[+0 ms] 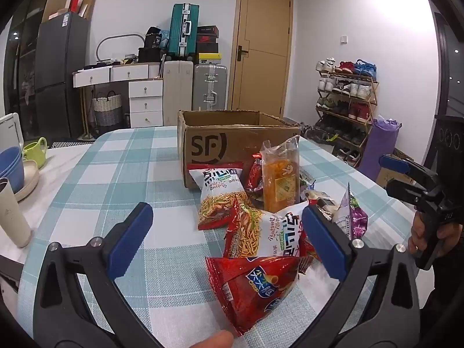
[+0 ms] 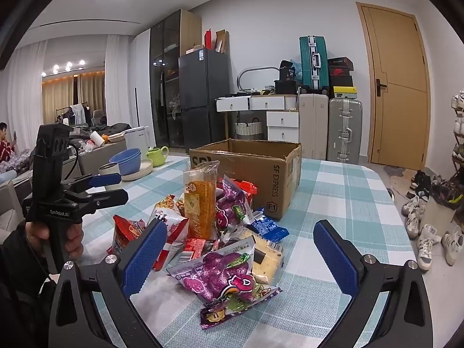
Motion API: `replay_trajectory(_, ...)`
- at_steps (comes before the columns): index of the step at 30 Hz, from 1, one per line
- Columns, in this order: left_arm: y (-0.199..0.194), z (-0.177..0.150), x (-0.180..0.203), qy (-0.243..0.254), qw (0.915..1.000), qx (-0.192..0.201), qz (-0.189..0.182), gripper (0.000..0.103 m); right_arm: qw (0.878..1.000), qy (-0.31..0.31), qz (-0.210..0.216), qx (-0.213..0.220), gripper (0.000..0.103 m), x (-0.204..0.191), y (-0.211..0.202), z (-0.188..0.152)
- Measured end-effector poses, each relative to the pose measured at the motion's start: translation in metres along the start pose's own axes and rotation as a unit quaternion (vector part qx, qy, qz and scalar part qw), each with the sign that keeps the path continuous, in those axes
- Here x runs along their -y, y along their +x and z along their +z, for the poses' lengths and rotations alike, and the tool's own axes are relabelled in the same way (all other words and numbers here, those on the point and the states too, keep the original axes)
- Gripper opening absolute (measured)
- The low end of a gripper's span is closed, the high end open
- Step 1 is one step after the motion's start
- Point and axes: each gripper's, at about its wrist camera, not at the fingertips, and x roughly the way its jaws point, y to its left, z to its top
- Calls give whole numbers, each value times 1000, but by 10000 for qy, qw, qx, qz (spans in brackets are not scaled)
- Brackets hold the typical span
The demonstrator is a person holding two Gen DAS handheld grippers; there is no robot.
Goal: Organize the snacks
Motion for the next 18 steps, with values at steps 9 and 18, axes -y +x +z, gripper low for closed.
replay_trajectory(9,0,0,0,-16,10000,1,-6,103,10000,-77,-24,-37,103,-1,0,0)
replay_trajectory(18,0,0,0,-28,10000,-17,-5,103,10000,-65,-15,-41,103,-2,-1,0)
